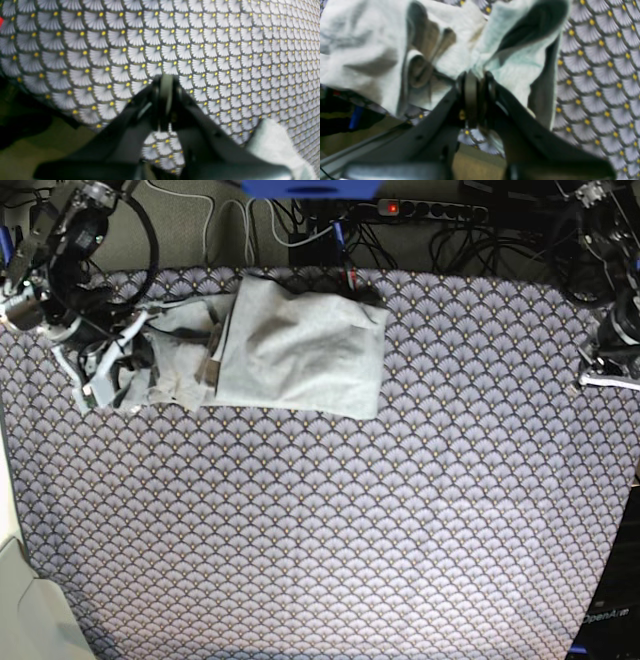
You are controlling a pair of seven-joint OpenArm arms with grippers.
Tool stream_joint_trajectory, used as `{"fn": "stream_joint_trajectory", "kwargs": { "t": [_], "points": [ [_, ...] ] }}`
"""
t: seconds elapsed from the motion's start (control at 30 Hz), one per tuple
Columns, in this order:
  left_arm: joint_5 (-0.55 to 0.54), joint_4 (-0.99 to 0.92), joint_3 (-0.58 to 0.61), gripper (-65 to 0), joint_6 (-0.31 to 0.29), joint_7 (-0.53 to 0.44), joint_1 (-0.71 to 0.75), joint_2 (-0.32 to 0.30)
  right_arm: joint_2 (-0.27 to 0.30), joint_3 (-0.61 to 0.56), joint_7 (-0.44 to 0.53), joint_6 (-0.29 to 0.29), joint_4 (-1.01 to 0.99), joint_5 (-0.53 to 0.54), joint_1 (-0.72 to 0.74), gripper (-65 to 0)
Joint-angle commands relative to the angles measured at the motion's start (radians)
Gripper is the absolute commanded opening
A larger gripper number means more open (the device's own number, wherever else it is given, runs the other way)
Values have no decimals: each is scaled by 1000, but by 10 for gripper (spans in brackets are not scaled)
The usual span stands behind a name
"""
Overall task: Fold the T-shirt properly
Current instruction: 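Lift the strip end with the right gripper and fold it onto the stack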
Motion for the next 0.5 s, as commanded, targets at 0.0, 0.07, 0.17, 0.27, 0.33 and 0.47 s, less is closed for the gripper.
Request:
{"fn": "stream_joint_trajectory", "kwargs": {
  "t": [0.0,0.07,0.17,0.27,0.33,0.47],
  "points": [
    [0,13,-9,-646,2,-12,3,-12,1,-10,18,3,19,23,-2,-650],
    [0,13,-9,-646,2,-12,3,-16,-4,-36,18,3,21,39,-8,-650],
    [0,13,-9,-646,2,-12,19,-24,4,-63,18,3,21,168,-16,-650],
    [0,13,-9,-646,2,-12,23,-24,4,-57,16,3,22,290,-33,-650],
    [0,13,-9,-646,2,-12,23,-24,5,-60,13,3,22,354,-33,-650],
    [0,13,-9,-646,2,-12,23,-24,2,-65,8,3,22,480,-44,-650]
  ]
}}
